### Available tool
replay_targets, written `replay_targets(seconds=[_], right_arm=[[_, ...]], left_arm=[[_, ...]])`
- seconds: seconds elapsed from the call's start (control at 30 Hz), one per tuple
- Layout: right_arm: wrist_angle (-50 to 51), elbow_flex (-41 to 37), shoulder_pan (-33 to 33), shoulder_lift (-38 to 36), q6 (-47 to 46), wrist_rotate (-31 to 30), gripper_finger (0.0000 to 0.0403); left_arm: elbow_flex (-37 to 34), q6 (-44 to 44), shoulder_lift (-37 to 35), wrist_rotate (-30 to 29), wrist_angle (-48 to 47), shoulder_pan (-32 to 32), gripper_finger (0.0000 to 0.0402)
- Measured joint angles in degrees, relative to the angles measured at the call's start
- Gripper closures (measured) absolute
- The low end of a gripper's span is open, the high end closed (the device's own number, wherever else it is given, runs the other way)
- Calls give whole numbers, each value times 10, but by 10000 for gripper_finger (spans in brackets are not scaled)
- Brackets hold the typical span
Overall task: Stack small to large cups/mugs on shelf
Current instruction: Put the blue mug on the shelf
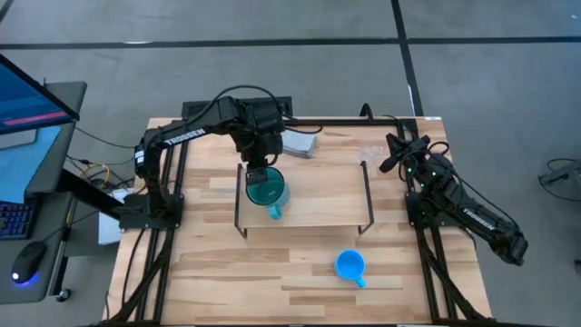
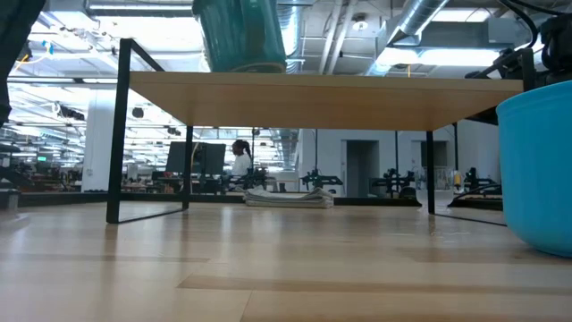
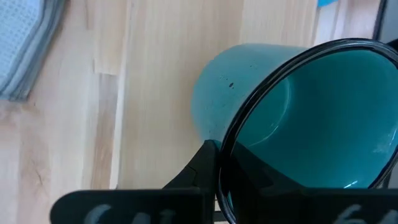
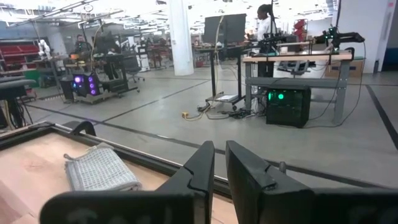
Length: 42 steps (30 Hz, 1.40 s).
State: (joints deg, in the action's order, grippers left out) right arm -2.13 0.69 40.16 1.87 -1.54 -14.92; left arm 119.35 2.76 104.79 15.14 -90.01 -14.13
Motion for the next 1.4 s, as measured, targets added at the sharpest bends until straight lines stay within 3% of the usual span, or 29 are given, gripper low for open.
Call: replay_targets(seconds=[0.37,0.67,1.03,1.4], right_arm=[[0,0,0,0,0,0,340],[0,0,0,0,0,0,340],[0,0,0,0,0,-1,340],[0,0,0,0,0,-1,340]], left_arm=[[-69,-6,-3,23,3,-1,395],[-73,-18,-4,38,0,-12,392],[-73,21,-18,-2,1,-3,396],[-73,18,-21,10,-1,-8,396]])
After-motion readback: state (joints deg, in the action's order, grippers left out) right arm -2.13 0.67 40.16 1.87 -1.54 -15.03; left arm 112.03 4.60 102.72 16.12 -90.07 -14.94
